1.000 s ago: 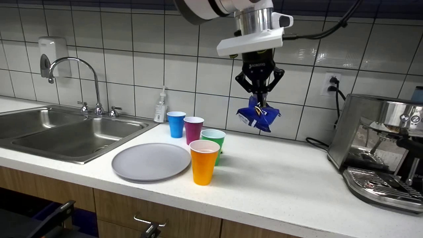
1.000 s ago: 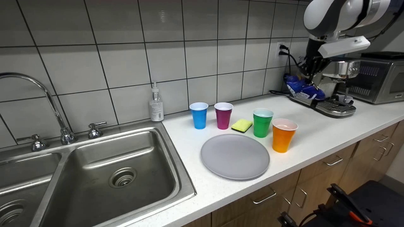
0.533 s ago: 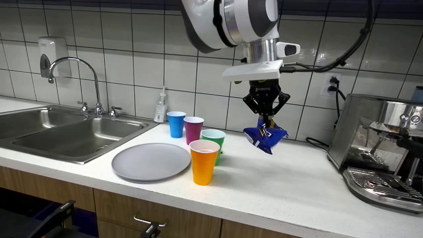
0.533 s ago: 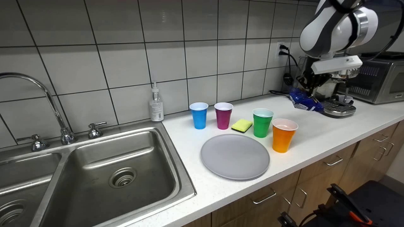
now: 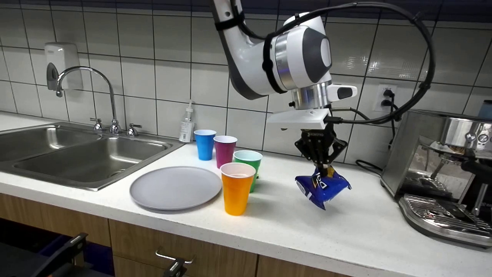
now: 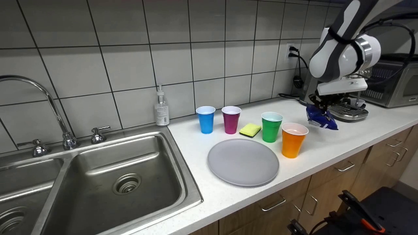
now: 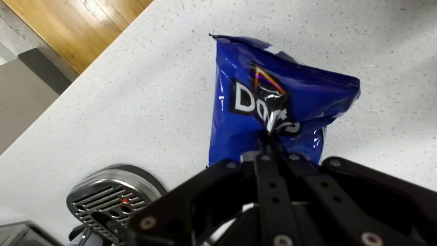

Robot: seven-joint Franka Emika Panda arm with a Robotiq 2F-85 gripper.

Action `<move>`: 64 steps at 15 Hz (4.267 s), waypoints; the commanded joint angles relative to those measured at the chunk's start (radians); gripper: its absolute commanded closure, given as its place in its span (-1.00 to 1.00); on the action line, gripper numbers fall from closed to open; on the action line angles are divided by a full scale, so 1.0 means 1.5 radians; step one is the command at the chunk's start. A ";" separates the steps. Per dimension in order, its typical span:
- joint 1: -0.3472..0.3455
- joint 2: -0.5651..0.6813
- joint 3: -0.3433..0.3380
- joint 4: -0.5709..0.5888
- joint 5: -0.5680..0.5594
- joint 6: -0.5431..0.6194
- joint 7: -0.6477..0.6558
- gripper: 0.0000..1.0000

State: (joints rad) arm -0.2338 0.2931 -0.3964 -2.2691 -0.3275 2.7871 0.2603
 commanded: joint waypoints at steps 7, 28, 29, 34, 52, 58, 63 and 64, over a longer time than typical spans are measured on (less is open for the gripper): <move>0.077 0.092 -0.075 0.030 -0.001 0.019 0.084 1.00; 0.094 -0.012 -0.058 0.037 0.033 0.016 0.040 -1.00; 0.091 -0.029 -0.049 0.033 0.034 0.015 0.031 -1.00; 0.075 -0.125 0.011 -0.005 0.058 0.008 -0.035 -1.00; 0.089 -0.317 0.127 -0.135 0.252 -0.198 -0.378 -1.00; 0.087 -0.296 0.129 -0.129 0.254 -0.199 -0.378 -1.00; 0.088 -0.297 0.131 -0.129 0.253 -0.200 -0.378 -1.00; 0.088 -0.297 0.131 -0.129 0.253 -0.200 -0.378 -1.00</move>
State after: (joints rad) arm -0.0912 -0.1520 -0.2121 -2.4634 0.0510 2.4892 -0.3064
